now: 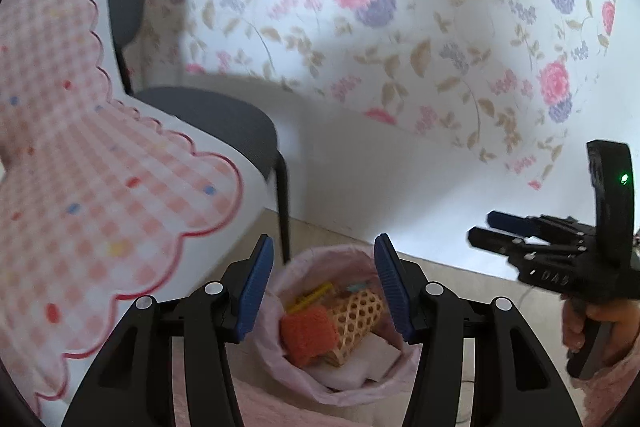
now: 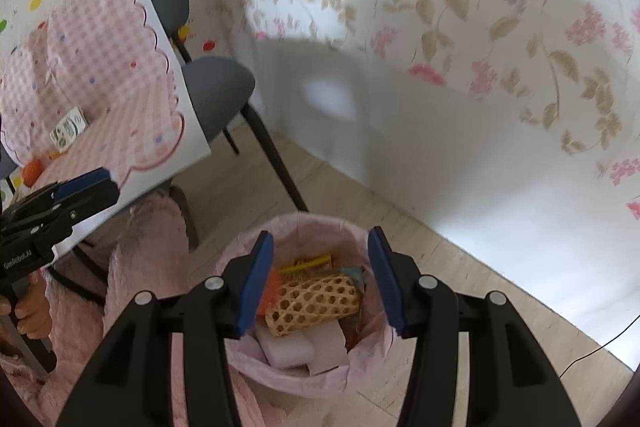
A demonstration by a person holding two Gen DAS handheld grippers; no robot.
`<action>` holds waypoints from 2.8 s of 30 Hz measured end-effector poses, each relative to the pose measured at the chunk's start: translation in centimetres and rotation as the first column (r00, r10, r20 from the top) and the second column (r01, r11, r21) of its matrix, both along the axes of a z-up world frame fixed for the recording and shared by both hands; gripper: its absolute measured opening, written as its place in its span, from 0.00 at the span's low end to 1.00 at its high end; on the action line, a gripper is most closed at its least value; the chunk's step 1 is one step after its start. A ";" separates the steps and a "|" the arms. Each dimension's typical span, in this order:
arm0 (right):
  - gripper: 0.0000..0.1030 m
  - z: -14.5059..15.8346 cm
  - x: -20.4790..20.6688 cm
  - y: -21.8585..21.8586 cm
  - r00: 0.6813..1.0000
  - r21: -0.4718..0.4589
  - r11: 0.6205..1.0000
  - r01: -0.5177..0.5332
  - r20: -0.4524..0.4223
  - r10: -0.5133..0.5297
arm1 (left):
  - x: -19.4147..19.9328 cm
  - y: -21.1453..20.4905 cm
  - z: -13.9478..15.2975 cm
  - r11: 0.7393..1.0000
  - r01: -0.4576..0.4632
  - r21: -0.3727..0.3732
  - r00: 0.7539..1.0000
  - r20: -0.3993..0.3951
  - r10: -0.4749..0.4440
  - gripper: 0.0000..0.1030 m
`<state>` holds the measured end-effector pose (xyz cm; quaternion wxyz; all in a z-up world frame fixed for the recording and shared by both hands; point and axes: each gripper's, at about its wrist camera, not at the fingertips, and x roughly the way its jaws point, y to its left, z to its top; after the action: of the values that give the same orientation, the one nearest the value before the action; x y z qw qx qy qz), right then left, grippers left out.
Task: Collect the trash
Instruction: 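Carry the glove and basket to the pink bin and open both grippers, then move both open grippers back over the chair seat, then grasp the orange peel with the left gripper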
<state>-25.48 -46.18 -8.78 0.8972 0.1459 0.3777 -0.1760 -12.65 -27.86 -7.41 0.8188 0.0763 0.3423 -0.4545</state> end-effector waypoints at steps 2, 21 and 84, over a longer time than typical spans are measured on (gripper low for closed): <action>0.47 0.8 0.0 0.2 1.000 -0.006 1.000 0.003 0.024 -0.002 | 0.2 0.7 0.5 1.000 -0.020 -0.006 1.000 0.012 0.020 0.52; 0.47 5.4 8.3 7.8 0.958 -0.032 0.970 -0.239 0.153 0.241 | 4.0 12.1 3.5 0.945 -0.323 -0.045 0.943 0.068 0.325 0.55; 0.19 2.6 42.8 28.2 0.777 -0.135 0.786 -0.603 0.126 0.617 | 33.4 32.4 -3.4 0.654 -0.752 0.085 0.611 -0.283 0.739 0.09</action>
<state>17.33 -18.02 -6.19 0.9391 -0.0094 0.3217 0.1206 20.75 4.53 -10.80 0.8744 -0.1587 0.4503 -0.0861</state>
